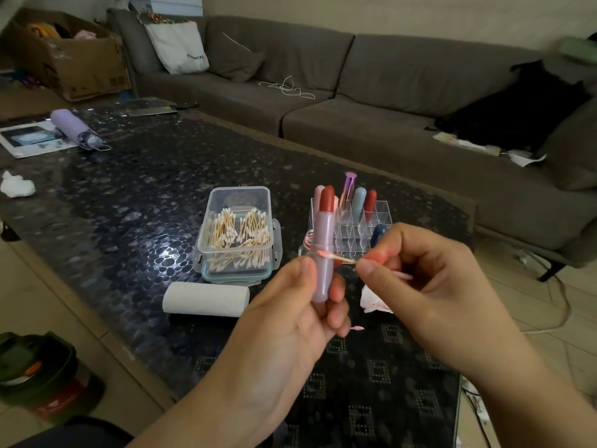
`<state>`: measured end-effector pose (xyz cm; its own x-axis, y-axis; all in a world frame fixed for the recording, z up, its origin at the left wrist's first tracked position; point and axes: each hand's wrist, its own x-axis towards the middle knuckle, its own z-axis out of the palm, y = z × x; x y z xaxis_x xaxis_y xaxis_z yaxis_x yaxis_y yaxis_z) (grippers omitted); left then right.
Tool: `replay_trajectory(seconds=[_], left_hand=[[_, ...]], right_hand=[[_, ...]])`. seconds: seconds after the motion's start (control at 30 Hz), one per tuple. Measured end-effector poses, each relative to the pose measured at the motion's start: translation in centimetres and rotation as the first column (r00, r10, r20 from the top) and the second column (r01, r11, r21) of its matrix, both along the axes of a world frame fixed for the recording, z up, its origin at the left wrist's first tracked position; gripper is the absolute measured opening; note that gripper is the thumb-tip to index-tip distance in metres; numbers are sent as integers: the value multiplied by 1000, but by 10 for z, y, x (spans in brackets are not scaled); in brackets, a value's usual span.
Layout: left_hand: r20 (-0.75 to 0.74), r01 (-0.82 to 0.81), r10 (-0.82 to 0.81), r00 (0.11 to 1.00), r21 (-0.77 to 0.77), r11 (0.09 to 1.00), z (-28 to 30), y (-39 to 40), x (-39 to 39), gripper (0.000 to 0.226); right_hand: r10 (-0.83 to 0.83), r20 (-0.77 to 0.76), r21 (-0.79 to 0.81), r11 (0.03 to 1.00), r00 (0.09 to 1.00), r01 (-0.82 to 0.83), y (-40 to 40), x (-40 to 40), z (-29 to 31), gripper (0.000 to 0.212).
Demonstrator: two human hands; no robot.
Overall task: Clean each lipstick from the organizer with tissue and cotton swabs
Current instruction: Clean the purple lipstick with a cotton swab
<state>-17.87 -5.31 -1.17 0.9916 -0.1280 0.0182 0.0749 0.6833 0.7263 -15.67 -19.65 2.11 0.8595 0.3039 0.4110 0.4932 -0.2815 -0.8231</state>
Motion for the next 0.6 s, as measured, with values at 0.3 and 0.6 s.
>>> replay_trajectory(seconds=[0.3, 0.6], left_hand=[[10, -91, 91, 996, 159, 983, 4, 4, -3, 24], [64, -133, 121, 991, 230, 964, 3, 4, -3, 28]], right_hand=[[-54, 0, 1, 999, 999, 54, -3, 2, 1, 13], [-11, 15, 10, 1000, 1000, 11, -2, 3, 1, 18]])
